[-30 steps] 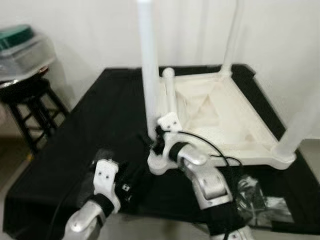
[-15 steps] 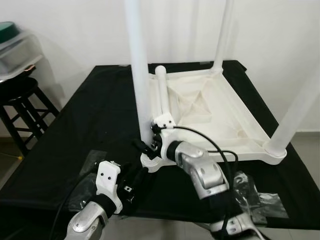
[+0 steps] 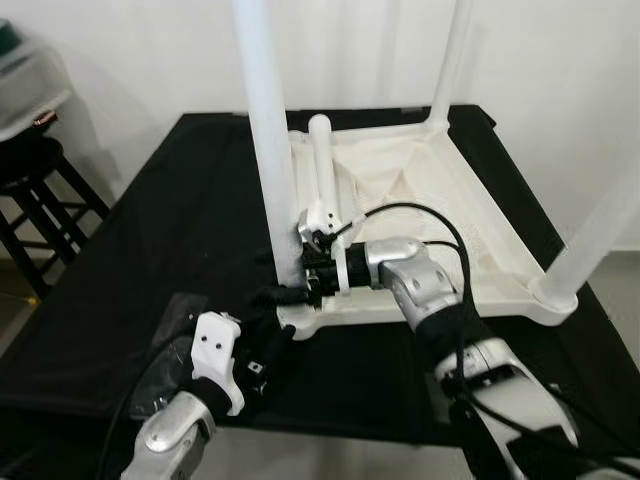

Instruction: Building children table

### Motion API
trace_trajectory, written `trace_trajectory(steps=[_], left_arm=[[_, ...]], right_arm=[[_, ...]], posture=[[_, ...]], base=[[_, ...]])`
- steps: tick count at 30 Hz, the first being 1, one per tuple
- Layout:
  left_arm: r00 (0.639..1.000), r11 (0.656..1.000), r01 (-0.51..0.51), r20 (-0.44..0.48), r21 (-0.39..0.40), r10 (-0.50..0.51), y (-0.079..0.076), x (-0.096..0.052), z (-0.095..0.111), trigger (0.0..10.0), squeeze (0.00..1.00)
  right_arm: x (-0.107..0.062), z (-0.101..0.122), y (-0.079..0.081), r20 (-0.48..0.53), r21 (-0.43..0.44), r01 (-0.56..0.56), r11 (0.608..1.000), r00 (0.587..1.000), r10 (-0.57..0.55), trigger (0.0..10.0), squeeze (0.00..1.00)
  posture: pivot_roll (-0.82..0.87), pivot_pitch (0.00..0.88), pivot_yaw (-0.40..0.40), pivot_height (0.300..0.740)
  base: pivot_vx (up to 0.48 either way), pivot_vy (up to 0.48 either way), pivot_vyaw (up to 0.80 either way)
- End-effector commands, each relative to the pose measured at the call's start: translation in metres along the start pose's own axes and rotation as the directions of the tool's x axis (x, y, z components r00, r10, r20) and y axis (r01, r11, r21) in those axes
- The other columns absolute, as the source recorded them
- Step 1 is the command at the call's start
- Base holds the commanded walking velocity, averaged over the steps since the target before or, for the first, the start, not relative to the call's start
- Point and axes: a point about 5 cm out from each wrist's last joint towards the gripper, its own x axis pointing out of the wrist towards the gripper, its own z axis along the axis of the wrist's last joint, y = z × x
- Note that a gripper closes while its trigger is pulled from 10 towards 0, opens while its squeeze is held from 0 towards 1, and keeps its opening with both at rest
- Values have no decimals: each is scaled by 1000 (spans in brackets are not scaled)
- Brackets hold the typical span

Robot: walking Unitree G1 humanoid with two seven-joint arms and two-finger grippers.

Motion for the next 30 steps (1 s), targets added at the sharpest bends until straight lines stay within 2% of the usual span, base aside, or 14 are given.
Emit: trace_trajectory(steps=[1, 6, 8, 10, 11, 12, 13, 15, 17, 24, 25, 27, 28, 30], left_arm=[[1000, 1000, -9, -20, -5, 9, 0, -2, -5, 10000, 0], [1000, 1000, -8, -19, -7, 8, 0, -3, -5, 10000, 0], [1000, 1000, -7, -19, -8, 7, 0, -3, -5, 10000, 0], [1000, 1000, -7, -20, -9, 7, -1, -5, -5, 10000, 0], [1000, 1000, -7, -20, -9, 7, -1, -5, -5, 10000, 0], [1000, 1000, -8, -20, -8, 8, 0, -6, -5, 10000, 0], [1000, 1000, -8, -20, -8, 8, 0, -6, -5, 10000, 0], [1000, 1000, -7, -22, -8, 7, 1, -6, -5, 10000, 0], [1000, 1000, -5, -25, -8, 5, 2, -6, -5, 10000, 0], [1000, 1000, 0, -29, -14, 0, 3, -6, -6, 10000, 0], [1000, 1000, -3, -27, -12, 3, 3, -6, -5, 10000, 0], [1000, 1000, -7, -25, -9, 6, 3, -6, -5, 10000, 0], [1000, 1000, -6, -25, -9, 6, 3, -6, -5, 10000, 0], [1000, 1000, -5, -25, -10, 4, 2, -5, -4, 10000, 0]], right_arm=[[11, -3, 5, -27, -3, -48, 999, 999, 48, 0, 0], [3, -12, 1, -9, -5, 5, 1000, 1000, -5, 0, 0], [-3, -18, -2, -11, -3, 103, 995, 995, -103, 0, 0], [2, -31, 0, -14, 81, 348, 934, 937, -348, 0, 0], [2, -31, 0, -14, 81, 348, 934, 937, -348, 0, 0], [-3, -56, 13, -154, 205, 722, 661, 691, -706, 0, 0], [-3, -56, 13, -154, 205, 722, 661, 691, -706, 0, 0], [5, -59, 32, -174, 219, 723, 656, 690, -703, 0, 0], [16, -56, 49, -141, 222, 667, 711, 744, -653, 0, 0], [20, -49, 30, -107, 201, 652, 731, 757, -645, 0, 0], [24, -44, 28, -87, 228, 624, 747, 777, -623, 10000, 0], [30, -34, 27, -43, 255, 567, 783, 816, -577, 10000, 0], [31, -26, 27, -3, 248, 523, 815, 842, -539, 10000, 1000], [30, -12, 32, 58, 211, 428, 879, 892, -449, 10000, 1000]], posture=[[10, 48, 39, 740], [0, 52, 45, 740], [-2, 55, 42, 740], [-3, 54, 31, 740], [-3, 54, 31, 740], [-4, 57, 34, 740], [-4, 57, 34, 740], [-21, 69, 57, 740], [-30, 56, 64, 740], [-20, 56, 58, 740], [-20, 56, 58, 740], [-13, 57, 57, 740], [-12, 58, 57, 740], [-15, 58, 54, 740]], base=[[0, 0, 0], [0, 0, 0], [0, 0, 0], [0, 0, 0], [0, 0, 0], [0, 0, 0], [0, 0, 0], [0, 0, 0], [0, 0, 0], [0, 0, 0], [0, 0, 0], [0, 0, 0], [0, 0, 0], [0, 0, 0]])
